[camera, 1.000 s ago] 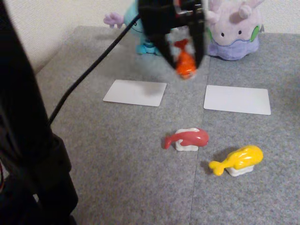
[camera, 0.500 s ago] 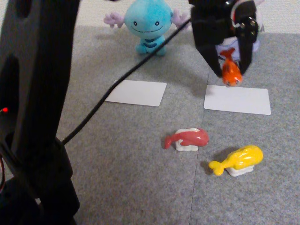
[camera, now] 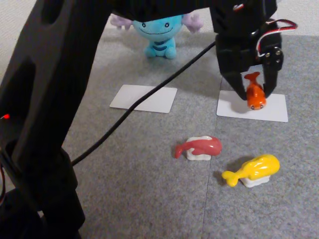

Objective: Wooper wants to eat egg sudhi, and Goomy wants to eat shrimp sushi

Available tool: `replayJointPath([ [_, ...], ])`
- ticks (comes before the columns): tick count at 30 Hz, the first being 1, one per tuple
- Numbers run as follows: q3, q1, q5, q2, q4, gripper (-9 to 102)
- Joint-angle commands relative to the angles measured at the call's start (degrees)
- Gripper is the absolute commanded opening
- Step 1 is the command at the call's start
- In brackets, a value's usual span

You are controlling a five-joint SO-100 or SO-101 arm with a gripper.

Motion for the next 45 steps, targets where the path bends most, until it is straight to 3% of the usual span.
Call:
replayJointPath([
  [1, -3.43, -0.7, 0.53, 0.18, -1.49, 7],
  [5, -3.43, -1.41, 0.53, -0.18, -1.49, 9],
  [19, -3.43, -1.41, 0.44, 0.26, -1.05, 32],
  [29, -3.43, -2.29, 1.67, 3.08, 0.09, 33],
  [37, -3.34, -3.34, -2.55, 22.41, 19.6, 33],
  [45, -2.55, 1.76, -5.27, 35.16, 35.51, 32],
])
